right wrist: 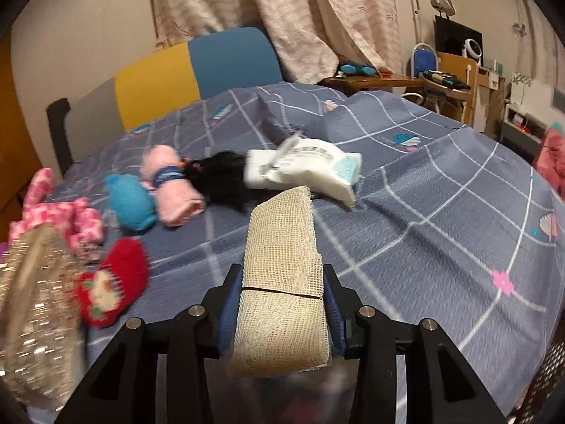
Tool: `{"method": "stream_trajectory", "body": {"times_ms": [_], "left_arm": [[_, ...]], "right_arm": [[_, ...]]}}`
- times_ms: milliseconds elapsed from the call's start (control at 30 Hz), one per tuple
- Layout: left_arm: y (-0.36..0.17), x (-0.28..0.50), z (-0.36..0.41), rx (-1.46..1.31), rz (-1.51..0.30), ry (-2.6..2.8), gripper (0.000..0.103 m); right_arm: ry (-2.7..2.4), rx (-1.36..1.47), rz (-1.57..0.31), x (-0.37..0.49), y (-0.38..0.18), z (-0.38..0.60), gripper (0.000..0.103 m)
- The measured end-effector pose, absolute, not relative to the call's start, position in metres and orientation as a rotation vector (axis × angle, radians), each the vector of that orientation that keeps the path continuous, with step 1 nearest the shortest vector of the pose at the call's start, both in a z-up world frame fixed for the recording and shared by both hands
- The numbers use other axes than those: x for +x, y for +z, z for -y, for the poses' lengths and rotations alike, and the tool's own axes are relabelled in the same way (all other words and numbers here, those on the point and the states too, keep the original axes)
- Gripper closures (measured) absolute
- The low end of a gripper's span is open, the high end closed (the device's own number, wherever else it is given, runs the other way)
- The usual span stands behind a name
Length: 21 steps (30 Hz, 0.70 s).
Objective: Organize soft objects
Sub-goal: 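Carry the glove into the gold tray and open the left tool while the right tool carries the beige cloth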
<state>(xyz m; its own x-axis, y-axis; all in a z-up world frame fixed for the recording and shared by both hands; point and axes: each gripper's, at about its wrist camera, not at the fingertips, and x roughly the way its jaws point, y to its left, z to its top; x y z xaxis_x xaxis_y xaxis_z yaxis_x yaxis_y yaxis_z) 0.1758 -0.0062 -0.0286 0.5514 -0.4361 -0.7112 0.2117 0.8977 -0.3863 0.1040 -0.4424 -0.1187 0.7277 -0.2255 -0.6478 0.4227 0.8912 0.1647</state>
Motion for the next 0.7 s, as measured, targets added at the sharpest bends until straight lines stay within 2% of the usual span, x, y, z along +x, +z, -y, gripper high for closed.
{"method": "stream_trajectory", "body": {"times_ms": [300,567,667,700], "left_arm": [[-0.091,0.221,-0.042,-0.337,-1.060,-0.274,0.082],[-0.116,0.253,-0.056,-0.321,-1.091,-0.218,0.081],[-0.118,0.267,-0.056,-0.307,-1.091,-0.219,0.068],[-0.118,0.271,-0.056,-0.307,-1.093,-0.221,0.060]], "right_arm": [[-0.252,0.365,-0.582,0.064,-0.072,0.378,0.059],[-0.140,0.376,-0.505,0.051,-0.033,0.325,0.059],[-0.097,0.368,-0.484,0.048,-0.021,0.303,0.059],[-0.079,0.363,-0.481,0.047,-0.018,0.295,0.059]]}}
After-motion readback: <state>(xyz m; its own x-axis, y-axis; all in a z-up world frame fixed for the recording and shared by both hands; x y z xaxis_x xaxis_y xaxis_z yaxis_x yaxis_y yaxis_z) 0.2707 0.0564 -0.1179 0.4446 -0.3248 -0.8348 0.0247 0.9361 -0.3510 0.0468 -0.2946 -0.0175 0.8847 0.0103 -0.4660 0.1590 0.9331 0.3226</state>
